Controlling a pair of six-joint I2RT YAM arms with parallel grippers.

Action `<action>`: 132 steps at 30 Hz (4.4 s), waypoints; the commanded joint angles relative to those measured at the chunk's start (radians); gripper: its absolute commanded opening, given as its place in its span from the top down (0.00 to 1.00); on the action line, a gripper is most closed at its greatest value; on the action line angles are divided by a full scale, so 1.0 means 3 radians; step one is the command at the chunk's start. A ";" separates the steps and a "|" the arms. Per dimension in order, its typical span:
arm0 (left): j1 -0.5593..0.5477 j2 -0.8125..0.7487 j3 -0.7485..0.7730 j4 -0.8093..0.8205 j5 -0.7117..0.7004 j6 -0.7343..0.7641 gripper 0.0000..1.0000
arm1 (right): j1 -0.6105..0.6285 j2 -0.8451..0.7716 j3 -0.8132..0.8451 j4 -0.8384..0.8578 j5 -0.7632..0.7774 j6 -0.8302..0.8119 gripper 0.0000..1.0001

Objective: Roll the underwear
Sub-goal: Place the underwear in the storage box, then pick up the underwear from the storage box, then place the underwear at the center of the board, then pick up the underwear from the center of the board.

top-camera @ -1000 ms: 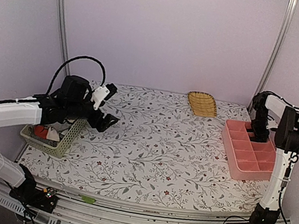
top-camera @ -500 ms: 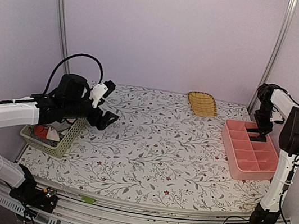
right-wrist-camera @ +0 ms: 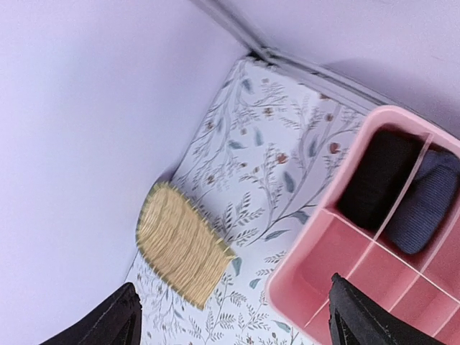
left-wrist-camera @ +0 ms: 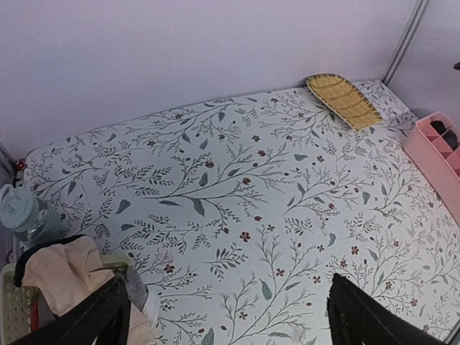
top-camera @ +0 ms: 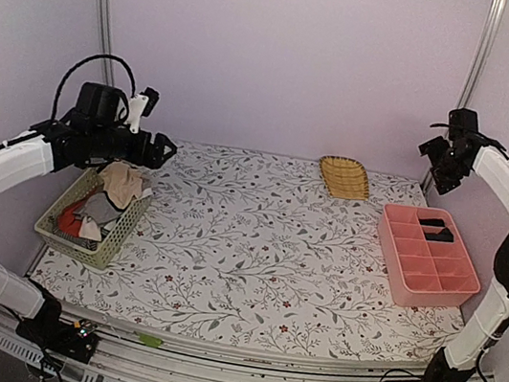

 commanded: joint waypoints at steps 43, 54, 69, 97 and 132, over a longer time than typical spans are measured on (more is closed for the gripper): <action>0.0758 0.0372 -0.0230 -0.0338 -0.0122 -0.1019 1.00 | 0.0316 -0.0516 -0.1333 0.1474 -0.1798 -0.1951 0.02; 0.0029 -0.0018 0.0489 -0.0301 0.0356 -0.0995 1.00 | 0.0311 -0.0461 -0.1262 0.1481 -0.1904 -0.1991 0.02; -0.0212 -0.0178 -0.0378 -0.0101 0.0259 -0.1389 0.46 | 0.0308 -0.0422 -0.1380 0.1359 -0.2254 -0.2047 0.03; -0.2478 0.2508 0.1352 -0.0099 0.0422 0.0651 0.60 | 0.0315 -0.1431 -0.2806 0.1114 -0.2926 -0.1526 0.15; -0.2583 0.3385 0.1892 -0.0747 0.0342 0.0943 0.68 | 0.0314 -0.1639 -0.2943 0.1014 -0.2727 -0.1456 0.14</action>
